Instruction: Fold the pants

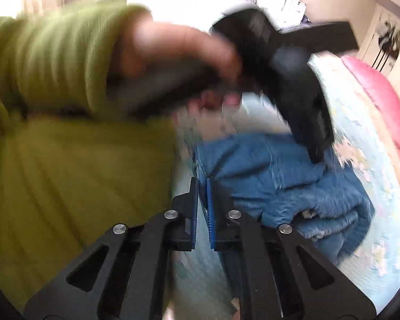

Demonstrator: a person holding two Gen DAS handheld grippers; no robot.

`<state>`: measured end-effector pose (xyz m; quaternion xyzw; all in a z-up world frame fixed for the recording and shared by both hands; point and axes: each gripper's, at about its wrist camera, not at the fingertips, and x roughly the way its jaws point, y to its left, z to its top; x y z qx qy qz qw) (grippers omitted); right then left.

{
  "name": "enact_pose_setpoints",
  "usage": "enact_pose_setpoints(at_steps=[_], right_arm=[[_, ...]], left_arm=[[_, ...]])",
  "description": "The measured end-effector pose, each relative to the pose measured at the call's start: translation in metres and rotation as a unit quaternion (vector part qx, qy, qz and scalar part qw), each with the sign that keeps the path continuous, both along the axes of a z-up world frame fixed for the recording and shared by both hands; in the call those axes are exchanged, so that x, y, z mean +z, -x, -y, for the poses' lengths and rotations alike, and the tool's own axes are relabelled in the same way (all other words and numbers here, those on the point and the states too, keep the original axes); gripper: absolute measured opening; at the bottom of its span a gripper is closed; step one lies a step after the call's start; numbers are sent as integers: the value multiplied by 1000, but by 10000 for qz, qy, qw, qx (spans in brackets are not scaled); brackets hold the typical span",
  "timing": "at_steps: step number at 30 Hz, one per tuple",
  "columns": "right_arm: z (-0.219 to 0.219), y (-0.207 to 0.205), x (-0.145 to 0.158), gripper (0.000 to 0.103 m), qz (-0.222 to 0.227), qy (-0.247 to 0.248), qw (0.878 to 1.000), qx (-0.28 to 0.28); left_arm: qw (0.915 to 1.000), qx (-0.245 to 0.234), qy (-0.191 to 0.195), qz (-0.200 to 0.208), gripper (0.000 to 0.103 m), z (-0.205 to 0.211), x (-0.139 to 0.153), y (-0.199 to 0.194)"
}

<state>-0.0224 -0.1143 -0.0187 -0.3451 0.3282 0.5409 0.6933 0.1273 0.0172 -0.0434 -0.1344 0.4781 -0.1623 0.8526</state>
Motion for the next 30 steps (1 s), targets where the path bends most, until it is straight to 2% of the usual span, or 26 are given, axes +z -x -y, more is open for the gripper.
enact_pose_setpoints(at_steps=[2, 9, 12, 17, 19, 21, 24, 26, 30], right_arm=[[2, -4, -2, 3, -263, -159, 9994, -171], [14, -11, 11, 6, -459, -370, 9978, -314], [27, -18, 34, 10, -670, -837, 9935, -390], [33, -29, 50, 11, -622, -1273, 9875, -690], [34, -40, 47, 16, -619, -1182, 9866, -938], [31, -50, 34, 23, -631, -807, 9879, -1163], [30, -52, 11, 23, -859, -330, 9880, -1244], [30, -50, 3, 23, -887, -288, 9880, -1227], [33, -48, 12, 27, -953, -407, 9875, -1186]], left_arm=[[10000, 23, 17, 6, 32, 0, 0, 2], [10000, 45, -68, 56, 32, 3, 3, 6], [9999, 48, -114, 61, 33, 4, 4, 7], [9998, 62, -159, 56, 34, 5, 5, 6], [9998, 59, -174, 57, 34, 5, 5, 7], [9998, 57, -180, 56, 34, 5, 4, 7], [9998, 58, -175, 57, 34, 6, 4, 7], [9998, 52, -172, 65, 34, 6, 4, 7], [9998, 73, -160, 58, 34, 6, 4, 8]])
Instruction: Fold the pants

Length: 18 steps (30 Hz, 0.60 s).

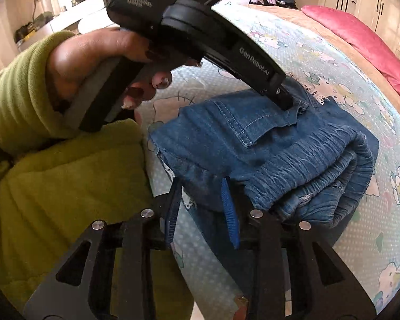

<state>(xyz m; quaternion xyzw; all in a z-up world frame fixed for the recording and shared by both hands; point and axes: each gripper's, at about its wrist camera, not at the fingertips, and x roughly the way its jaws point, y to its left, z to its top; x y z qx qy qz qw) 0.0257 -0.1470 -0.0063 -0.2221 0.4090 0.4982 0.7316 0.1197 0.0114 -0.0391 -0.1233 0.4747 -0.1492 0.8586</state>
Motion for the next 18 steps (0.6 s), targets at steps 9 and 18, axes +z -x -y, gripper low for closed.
enact_pose_setpoints(at_steps=[9, 18], right_arm=[[24, 22, 49, 41, 257, -581, 9979, 93], [55, 4, 104, 64, 824, -1364, 9858, -530]], left_arm=[[9992, 120, -103, 373, 52, 1, 20, 17], [9923, 292, -695, 985, 93, 4, 59, 48]])
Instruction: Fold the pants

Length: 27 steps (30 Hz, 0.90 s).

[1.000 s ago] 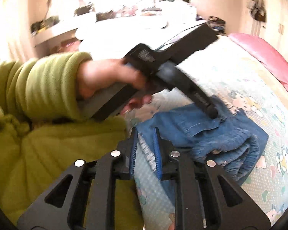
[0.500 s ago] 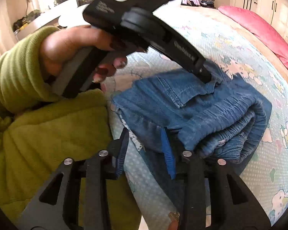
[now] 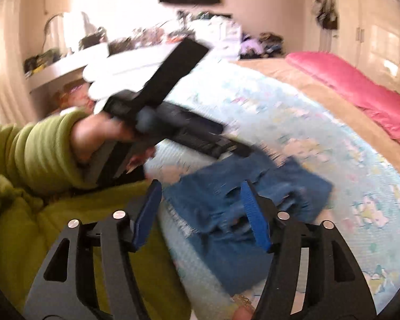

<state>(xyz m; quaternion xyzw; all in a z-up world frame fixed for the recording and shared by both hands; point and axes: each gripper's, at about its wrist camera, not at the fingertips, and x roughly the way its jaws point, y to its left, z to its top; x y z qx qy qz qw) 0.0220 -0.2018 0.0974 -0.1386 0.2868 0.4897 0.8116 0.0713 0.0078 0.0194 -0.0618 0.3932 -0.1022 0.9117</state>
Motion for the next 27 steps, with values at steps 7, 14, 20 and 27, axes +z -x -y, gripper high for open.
enact_pose_setpoints(at_steps=[7, 14, 20, 27], right_arm=[[21, -24, 3, 79, 143, -301, 9960, -826], [36, -47, -17, 83, -157, -328, 9871, -1559], [44, -71, -43, 83, -696, -159, 9752, -2093], [51, -95, -84, 83, -1477, 63, 9576, -2474]], left_arm=[[9997, 93, -86, 186, 98, -1, 16, 16], [9996, 141, -142, 196, 98, 0, 17, 23], [9996, 224, -149, -52, 98, -5, 0, 19], [9982, 386, 77, -454, 98, -12, -31, 10]])
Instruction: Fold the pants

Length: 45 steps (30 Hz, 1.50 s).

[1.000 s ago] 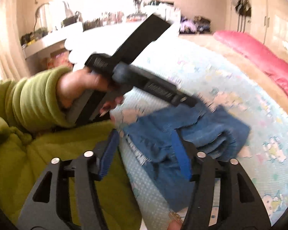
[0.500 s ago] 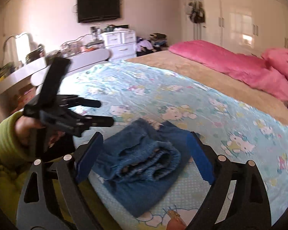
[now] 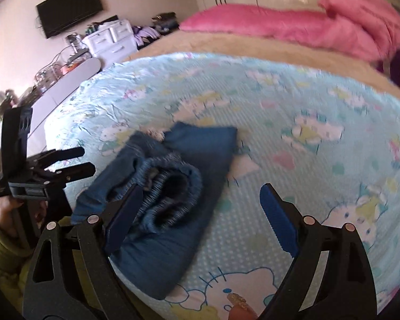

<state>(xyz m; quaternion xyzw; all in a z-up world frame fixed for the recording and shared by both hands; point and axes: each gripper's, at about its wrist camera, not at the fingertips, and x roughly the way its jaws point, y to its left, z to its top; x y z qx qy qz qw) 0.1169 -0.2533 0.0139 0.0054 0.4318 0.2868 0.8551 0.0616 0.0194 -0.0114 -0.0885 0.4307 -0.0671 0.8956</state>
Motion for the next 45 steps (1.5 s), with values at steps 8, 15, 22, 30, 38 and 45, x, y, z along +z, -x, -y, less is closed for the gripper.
enact_pose_setpoints(at_steps=[8, 15, 22, 30, 38, 45], right_arm=[[-4, -17, -30, 60, -656, -78, 9978, 1], [-10, -31, -47, 56, -1012, -363, 9942, 32], [-18, -40, -55, 56, -1024, -467, 9933, 252], [-23, -41, -56, 45, -930, -567, 9930, 465], [-40, -31, -39, 16, -505, -506, 9948, 724], [-63, -41, -16, 15, -2, -398, 9940, 1016]], left_arm=[[9991, -143, 148, -366, 98, 9, -27, -12], [9985, -177, 166, -499, 98, 13, -36, -21], [9983, -265, 157, -505, 98, 19, -38, -28], [9969, -407, 498, -460, 77, 21, -38, -32], [9972, -402, 531, -329, 49, 23, -30, -34], [9986, -379, 368, -65, 45, 22, -12, -47]])
